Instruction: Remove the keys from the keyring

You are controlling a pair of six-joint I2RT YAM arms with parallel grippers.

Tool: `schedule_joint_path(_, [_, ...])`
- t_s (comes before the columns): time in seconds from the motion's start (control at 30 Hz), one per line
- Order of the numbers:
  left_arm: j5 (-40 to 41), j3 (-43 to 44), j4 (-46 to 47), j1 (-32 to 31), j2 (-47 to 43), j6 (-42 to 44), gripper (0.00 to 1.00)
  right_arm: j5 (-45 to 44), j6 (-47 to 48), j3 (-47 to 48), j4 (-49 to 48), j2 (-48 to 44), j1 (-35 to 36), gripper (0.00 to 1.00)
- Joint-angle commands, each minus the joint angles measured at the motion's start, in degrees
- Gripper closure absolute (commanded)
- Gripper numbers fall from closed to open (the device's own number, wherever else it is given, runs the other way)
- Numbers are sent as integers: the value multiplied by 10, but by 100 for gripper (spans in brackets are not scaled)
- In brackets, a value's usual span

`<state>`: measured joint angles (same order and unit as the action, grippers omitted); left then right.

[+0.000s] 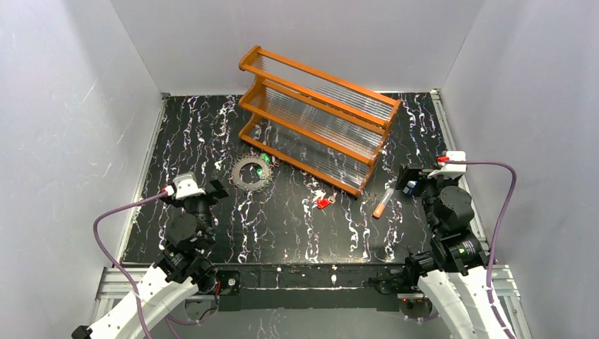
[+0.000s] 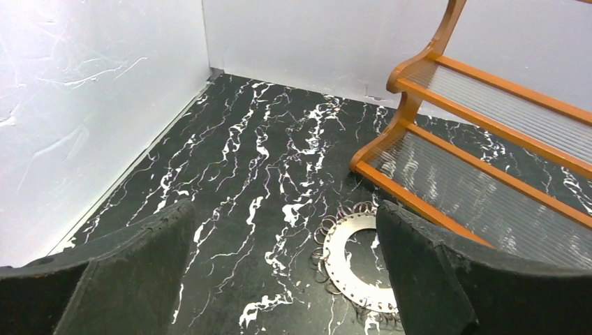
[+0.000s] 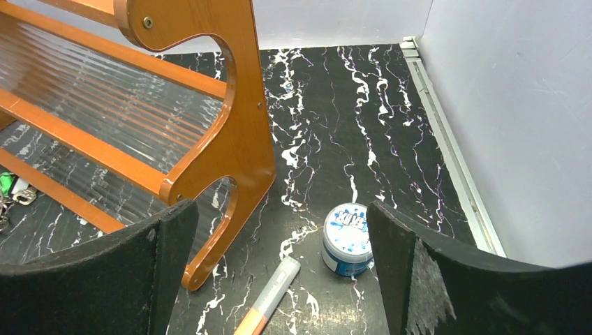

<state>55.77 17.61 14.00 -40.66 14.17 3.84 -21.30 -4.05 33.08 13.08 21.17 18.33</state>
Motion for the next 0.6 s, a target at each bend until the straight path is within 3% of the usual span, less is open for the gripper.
schedule_joint_path(0.0, [-14, -2, 49, 4, 6, 17, 2, -7, 12, 2, -22, -8, -4, 1])
schedule_joint_path(0.33, [-88, 32, 11, 53, 98, -1, 2, 45, 12, -12, -46, -36, -6, 1])
schedule_joint_path(0.57, [-144, 86, -33, 64, 253, -49, 2, 77, 11, -23, -62, -68, -4, 1])
